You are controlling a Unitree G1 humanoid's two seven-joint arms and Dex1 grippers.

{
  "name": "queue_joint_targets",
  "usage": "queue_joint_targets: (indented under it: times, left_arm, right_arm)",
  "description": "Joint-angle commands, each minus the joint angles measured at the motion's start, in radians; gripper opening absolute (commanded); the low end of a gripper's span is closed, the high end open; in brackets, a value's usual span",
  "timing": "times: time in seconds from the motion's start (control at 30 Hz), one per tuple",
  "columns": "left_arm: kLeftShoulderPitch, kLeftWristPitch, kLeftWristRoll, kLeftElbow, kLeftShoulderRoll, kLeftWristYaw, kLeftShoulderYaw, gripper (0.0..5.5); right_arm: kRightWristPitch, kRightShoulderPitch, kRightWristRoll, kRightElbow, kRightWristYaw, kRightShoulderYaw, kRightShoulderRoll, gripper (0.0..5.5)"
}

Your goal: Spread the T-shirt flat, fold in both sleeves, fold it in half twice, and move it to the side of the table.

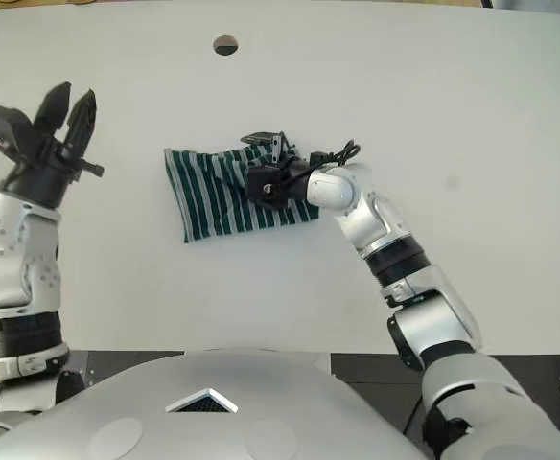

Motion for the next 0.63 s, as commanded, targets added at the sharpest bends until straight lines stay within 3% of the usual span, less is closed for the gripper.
queue_joint_targets:
  times: [0.03,0.17,0.27,0.37,0.47,0.57,0.63]
  left_arm:
    - [0.005,-0.039,-0.002,0.011,-0.031,0.014,0.017,1.62]
    - [0.009,-0.065,-0.015,0.019,-0.030,0.019,0.062,1.62]
    - [0.015,-0.094,-0.022,0.039,-0.039,0.019,0.095,1.62]
    - [0.001,-0.130,-0.018,0.085,-0.048,0.009,0.102,1.62]
    - [-0.101,-0.084,-0.085,0.134,-0.076,0.032,0.118,1.62]
    - [-0.329,-0.058,-0.085,0.299,-0.129,0.127,0.111,1.62]
    - [-0.528,-0.184,0.003,0.465,-0.203,0.201,0.065,1.62]
  right_arm:
    - [0.122,0.031,-0.097,0.043,0.268,0.002,-0.308,4.56]
    - [0.135,-0.098,-0.069,0.237,0.476,-0.041,-0.512,4.56]
    - [0.132,-0.244,-0.096,0.486,0.424,-0.048,-0.499,4.56]
    - [0.092,-0.319,-0.025,0.596,0.314,-0.107,-0.369,4.56]
    - [-0.044,-0.405,0.136,0.624,0.028,-0.271,-0.169,4.56]
    - [-0.144,-0.423,0.351,0.540,-0.110,-0.438,0.001,4.56]
    - [-0.146,-0.414,0.525,0.493,-0.199,-0.551,0.173,4.56]
